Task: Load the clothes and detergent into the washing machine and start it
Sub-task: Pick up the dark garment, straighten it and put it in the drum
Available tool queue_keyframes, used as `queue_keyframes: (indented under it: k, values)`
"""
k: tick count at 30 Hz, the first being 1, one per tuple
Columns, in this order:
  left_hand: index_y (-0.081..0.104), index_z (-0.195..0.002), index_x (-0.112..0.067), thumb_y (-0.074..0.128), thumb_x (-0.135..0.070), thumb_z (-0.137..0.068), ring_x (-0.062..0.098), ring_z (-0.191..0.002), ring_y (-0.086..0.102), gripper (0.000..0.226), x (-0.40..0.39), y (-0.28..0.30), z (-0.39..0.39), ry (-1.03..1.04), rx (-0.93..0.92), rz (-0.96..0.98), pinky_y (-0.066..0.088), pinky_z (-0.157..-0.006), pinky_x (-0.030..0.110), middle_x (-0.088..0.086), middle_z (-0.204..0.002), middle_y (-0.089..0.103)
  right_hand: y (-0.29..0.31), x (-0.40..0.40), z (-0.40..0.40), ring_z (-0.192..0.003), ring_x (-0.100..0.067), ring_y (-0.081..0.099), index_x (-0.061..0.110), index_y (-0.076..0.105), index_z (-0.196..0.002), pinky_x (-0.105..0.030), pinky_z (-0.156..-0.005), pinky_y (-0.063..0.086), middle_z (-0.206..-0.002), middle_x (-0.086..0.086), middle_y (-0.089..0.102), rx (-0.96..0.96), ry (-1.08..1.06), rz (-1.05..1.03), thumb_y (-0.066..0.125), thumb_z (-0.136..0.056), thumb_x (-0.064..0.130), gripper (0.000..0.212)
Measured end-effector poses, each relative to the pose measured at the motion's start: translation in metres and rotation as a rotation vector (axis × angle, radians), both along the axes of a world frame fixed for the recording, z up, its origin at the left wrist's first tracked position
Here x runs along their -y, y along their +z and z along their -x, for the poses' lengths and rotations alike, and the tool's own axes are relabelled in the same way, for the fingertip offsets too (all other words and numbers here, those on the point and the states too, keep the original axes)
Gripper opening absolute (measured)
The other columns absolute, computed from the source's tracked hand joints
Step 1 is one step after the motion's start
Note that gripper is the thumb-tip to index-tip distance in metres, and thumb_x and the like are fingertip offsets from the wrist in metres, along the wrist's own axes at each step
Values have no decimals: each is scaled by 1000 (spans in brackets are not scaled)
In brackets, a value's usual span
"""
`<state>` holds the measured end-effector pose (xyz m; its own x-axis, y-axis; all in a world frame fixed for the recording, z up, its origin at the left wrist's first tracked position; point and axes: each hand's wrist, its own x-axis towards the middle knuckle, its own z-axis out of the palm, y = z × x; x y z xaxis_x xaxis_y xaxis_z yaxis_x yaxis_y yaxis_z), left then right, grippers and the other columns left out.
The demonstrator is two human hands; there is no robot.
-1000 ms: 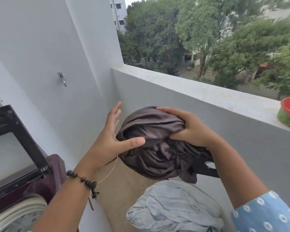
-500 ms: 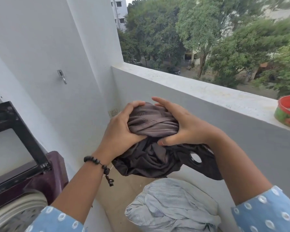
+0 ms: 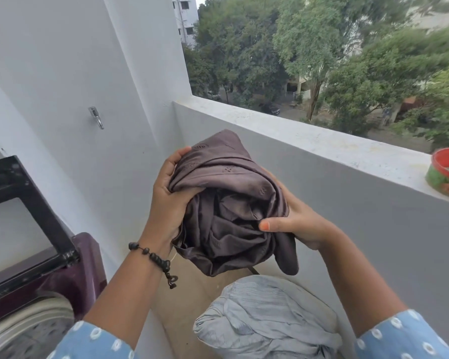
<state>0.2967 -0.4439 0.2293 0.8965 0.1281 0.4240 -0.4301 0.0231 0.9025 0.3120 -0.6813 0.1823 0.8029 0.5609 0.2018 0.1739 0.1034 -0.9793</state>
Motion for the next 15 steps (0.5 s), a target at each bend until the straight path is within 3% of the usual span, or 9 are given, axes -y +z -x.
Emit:
queue_keyframes:
  k: [4,8,15]
  values:
    - [60,-120,-25,73,-6,-69,14,-110,64,56,-2,-12,2,-15,-45,30,52,-91,24,-7,-116,69,-12,-17,1,-122,-25,60,25,44,-143,-40,-98,51,-134,-4,61,-47,-116,-99,76,-75,4,78]
    - [59,-122,-25,73,-7,-68,14,-111,64,59,-8,-21,8,2,-81,33,52,-96,27,-6,-119,67,-23,-32,-3,-108,-24,68,19,61,-126,-36,-89,55,-116,-5,72,-87,-231,-158,73,-68,5,61]
    - [57,-125,-25,74,-5,-67,11,-113,62,63,-46,-27,22,69,-95,25,50,-93,23,-7,-122,66,-29,-77,-11,-98,-27,70,13,67,-115,-41,-85,58,-108,-14,73,-119,-249,-142,68,-74,-10,46]
